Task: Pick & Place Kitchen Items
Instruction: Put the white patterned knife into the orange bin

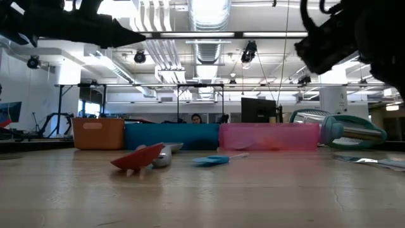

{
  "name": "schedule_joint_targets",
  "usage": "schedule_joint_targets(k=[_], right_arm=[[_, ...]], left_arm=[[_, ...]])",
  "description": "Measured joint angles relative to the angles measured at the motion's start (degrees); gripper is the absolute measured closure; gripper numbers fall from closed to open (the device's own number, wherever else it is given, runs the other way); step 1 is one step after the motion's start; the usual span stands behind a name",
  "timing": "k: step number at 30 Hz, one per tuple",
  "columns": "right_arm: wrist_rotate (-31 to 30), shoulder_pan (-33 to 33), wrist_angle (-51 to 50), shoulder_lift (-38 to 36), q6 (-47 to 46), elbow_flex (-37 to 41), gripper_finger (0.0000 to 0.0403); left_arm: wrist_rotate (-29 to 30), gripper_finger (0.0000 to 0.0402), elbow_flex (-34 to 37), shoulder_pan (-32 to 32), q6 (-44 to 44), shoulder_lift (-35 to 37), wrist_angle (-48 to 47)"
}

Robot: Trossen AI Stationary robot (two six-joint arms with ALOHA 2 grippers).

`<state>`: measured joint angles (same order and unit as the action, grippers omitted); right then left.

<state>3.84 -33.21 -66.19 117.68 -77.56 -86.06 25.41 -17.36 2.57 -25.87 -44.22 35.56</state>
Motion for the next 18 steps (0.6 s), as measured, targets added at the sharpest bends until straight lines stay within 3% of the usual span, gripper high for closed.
schedule_joint_targets(k=[4, 8, 12, 18], right_arm=[[0.2, 0.1, -0.1, 2.5, 0.9, -3.8, 0.0361], [-4.7, 0.2, -0.9, 0.0, -2.3, -4.6, 0.0340], [-10.5, -0.4, -0.9, -3.7, -6.8, -3.4, 0.0307], [-9.3, -1.5, 1.0, -6.2, -12.1, 2.1, 0.0256]], left_arm=[[0.0, 0.0390, -0.5, 0.0, -1.5, 0.1, -0.1], [-0.1, 0.0390, -0.4, 0.0, -1.7, 0.0, -0.1], [-0.1, 0.0390, -0.3, 0.0, -1.2, -0.1, -2.3], [-0.4, 0.0390, -0.2, 0.0, -0.8, -0.1, -3.6]])
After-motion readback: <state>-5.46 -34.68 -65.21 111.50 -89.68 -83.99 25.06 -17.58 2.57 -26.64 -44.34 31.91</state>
